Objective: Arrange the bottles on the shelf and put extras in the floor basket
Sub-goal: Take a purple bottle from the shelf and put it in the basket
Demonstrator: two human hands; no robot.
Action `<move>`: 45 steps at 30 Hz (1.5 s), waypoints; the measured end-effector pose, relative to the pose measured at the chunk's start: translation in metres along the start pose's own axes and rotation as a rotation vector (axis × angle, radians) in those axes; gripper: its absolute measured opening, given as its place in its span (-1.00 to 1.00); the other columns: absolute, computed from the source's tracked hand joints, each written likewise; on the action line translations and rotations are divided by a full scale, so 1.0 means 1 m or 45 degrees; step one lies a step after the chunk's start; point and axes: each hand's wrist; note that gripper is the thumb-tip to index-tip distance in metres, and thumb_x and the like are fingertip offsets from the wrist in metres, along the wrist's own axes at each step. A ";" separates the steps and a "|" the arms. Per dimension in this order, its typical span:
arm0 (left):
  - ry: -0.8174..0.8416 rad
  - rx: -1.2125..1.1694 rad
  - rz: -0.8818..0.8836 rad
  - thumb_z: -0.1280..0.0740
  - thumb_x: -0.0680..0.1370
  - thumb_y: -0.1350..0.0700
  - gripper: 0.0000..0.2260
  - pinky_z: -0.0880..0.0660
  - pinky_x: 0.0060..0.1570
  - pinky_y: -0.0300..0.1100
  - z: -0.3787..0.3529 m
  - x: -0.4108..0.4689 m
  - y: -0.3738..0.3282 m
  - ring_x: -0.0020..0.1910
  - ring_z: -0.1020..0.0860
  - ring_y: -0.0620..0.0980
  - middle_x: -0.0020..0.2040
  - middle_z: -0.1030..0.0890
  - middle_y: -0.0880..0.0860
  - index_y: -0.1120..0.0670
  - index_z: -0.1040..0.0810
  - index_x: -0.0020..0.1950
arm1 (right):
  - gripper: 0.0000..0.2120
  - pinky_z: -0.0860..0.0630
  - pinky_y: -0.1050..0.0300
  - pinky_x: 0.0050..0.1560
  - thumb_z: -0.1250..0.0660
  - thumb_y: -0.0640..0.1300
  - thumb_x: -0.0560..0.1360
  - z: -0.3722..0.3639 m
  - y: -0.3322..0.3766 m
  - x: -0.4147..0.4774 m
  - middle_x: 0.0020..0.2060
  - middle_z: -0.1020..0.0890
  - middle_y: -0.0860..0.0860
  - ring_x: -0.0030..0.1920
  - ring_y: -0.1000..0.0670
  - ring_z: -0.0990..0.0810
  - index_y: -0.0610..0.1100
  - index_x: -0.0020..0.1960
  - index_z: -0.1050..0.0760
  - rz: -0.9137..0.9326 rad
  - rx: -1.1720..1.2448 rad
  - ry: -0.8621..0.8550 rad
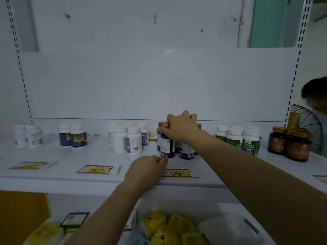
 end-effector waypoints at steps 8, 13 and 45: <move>0.022 -0.117 0.020 -0.05 0.62 -0.10 -0.62 -0.44 0.03 -0.08 0.004 -0.004 0.006 0.04 -0.54 0.09 0.09 -0.60 0.10 0.10 -0.52 0.18 | -0.66 -0.23 -0.08 0.20 -0.26 0.15 0.50 0.000 0.011 0.006 0.09 -0.55 -0.09 0.19 -0.16 -0.40 -0.05 0.15 -0.39 -0.051 0.210 -0.024; -0.018 -0.632 0.125 -0.22 0.58 -0.09 -0.54 -0.28 0.04 -0.21 0.014 -0.001 0.004 0.29 -0.42 0.04 0.35 -0.44 0.06 0.00 -0.25 0.44 | -0.69 -0.53 0.05 0.00 -0.39 0.09 0.44 0.032 0.003 -0.005 -0.06 -0.59 0.02 -0.03 -0.01 -0.55 -0.04 0.08 -0.46 0.054 0.709 0.011; 0.078 -1.500 -0.044 -0.49 0.39 0.20 -0.53 -0.58 0.00 -0.20 0.028 -0.022 -0.007 0.00 -0.59 -0.11 0.09 -0.56 -0.08 -0.11 -0.36 0.15 | -0.77 -0.58 0.14 0.06 -0.29 -0.07 0.56 0.075 -0.028 -0.054 0.19 -0.55 0.13 0.13 0.06 -0.57 0.15 0.19 -0.49 0.323 1.120 0.333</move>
Point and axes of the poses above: each hand's wrist, its own x-axis towards the middle knuckle, its own z-axis out of the back of the hand, y = z × x
